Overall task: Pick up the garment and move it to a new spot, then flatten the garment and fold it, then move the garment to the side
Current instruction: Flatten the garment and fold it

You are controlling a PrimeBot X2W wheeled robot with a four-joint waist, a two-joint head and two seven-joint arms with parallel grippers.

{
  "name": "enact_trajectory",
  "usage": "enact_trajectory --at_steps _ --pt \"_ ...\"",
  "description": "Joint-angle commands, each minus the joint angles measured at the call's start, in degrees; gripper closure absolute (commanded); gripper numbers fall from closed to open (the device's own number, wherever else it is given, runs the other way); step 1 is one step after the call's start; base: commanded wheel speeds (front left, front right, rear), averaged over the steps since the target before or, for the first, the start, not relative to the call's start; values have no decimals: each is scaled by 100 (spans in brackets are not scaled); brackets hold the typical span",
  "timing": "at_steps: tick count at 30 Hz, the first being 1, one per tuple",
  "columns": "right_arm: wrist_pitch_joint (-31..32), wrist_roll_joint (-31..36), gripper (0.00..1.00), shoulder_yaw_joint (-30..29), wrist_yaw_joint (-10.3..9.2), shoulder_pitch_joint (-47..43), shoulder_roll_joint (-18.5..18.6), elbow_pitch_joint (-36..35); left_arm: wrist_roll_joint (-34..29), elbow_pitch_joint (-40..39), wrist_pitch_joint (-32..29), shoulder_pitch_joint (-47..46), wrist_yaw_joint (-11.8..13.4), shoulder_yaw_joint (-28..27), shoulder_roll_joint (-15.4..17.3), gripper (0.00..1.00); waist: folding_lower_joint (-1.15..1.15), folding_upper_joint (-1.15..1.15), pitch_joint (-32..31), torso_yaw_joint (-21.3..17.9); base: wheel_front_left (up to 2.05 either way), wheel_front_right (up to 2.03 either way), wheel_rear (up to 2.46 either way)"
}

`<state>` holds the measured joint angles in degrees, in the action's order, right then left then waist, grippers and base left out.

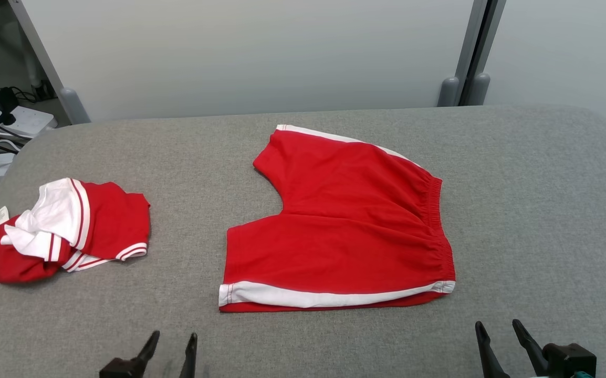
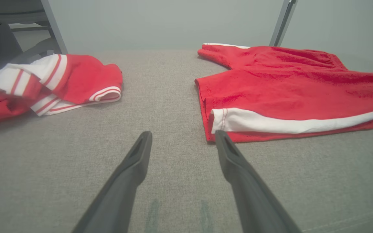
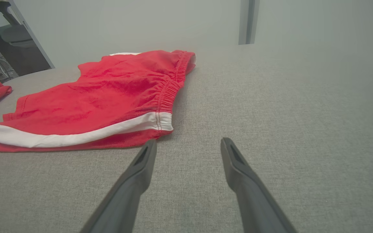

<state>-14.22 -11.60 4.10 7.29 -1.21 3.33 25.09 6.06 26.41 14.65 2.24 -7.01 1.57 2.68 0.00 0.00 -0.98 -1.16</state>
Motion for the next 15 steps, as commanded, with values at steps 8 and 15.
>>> enact_trajectory --at_steps 8,15 --pt "-77 -83 0 186 20 322 59 144 56 411 35 -270 -36 38 26 0 0 0 1 25 0 0 0" --pt "-77 -125 0 240 20 425 68 329 121 448 35 -376 -43 96 24 0 0 0 66 38 0 0 0"
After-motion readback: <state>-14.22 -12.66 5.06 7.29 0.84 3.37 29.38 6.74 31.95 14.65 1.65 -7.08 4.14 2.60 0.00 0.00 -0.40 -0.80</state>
